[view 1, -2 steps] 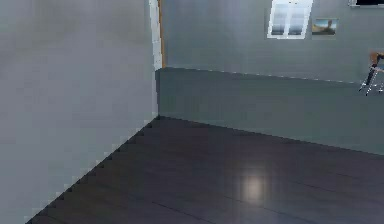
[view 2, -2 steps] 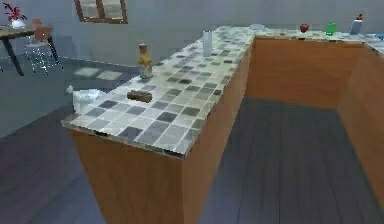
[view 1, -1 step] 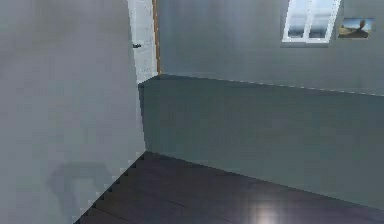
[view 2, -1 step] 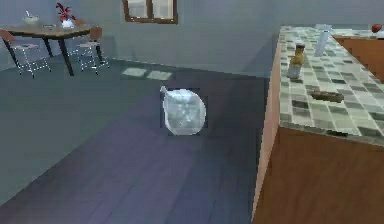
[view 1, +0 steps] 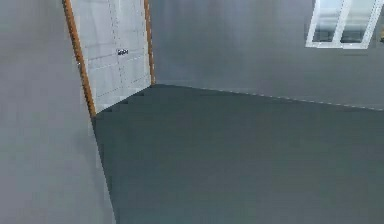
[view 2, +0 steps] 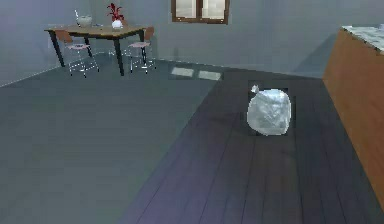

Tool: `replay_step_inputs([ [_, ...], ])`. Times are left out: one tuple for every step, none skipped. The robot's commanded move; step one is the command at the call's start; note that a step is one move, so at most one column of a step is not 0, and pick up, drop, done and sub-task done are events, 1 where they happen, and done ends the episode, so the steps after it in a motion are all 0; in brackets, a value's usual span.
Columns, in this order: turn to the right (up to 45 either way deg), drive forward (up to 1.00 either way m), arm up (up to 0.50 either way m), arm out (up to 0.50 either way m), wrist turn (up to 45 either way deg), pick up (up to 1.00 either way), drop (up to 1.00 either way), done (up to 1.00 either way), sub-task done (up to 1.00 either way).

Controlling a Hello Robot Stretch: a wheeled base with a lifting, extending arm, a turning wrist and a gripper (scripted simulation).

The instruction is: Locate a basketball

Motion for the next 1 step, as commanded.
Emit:
replay_step_inputs([
  [3.0, 0.0, 0.0, 0.0, 0.0, 0.0, 0.0, 0.0, 0.0],
])
